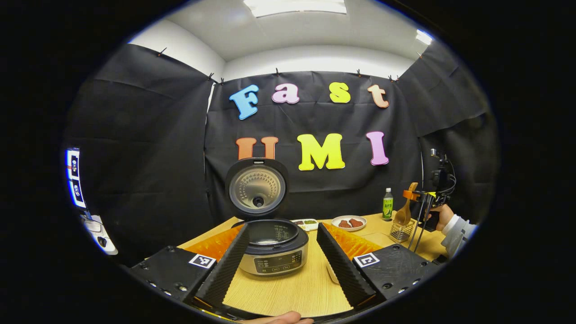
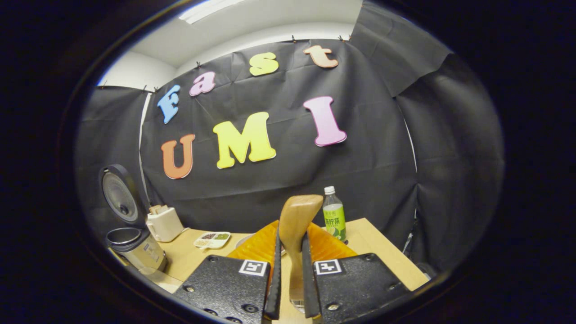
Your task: Close the left gripper, press the button to open the rice cooker; take a wooden spoon from the chopstick holder with the right hand, scoop a spoonful of rice and pour it into the rice cooker, then put the wooden spoon back into the chopstick holder.
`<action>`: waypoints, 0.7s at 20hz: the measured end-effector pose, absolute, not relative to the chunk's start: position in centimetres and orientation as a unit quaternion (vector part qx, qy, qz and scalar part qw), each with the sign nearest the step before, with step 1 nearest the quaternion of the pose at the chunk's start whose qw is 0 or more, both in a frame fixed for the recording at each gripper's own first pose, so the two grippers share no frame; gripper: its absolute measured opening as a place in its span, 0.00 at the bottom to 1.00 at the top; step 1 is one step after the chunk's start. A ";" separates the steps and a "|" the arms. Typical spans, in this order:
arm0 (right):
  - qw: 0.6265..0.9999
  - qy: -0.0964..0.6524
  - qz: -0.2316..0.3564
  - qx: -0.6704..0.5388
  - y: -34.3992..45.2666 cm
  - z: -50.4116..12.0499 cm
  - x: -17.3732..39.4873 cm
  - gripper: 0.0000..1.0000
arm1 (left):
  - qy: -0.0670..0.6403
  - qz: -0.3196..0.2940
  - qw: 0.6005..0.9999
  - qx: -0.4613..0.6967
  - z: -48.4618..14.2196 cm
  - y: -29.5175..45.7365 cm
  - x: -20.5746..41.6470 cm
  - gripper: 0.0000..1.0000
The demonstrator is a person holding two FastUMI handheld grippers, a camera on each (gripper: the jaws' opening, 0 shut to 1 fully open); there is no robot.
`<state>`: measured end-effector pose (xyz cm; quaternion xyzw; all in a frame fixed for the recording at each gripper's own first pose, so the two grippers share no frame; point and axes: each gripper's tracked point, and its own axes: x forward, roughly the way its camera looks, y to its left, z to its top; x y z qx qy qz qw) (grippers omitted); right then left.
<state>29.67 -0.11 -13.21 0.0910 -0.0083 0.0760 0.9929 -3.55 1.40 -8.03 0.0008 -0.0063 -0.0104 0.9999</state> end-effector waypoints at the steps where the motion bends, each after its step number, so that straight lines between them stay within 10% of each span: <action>1: 0.993 -0.005 0.070 0.096 -0.4 -13.5 29.7 0.32 | -0.005 -0.009 1.000 -0.001 -8.1 1.4 -3.7 0.96; 10: 0.997 -0.023 -0.011 0.068 -4.0 -11.6 28.2 0.99 | 0.005 -0.005 1.000 -0.001 -7.9 1.6 -3.6 0.96; 14: 0.997 -0.024 -0.051 0.057 -4.9 -10.4 24.9 1.00 | 0.014 -0.014 1.000 -0.002 -7.8 1.6 -3.1 0.96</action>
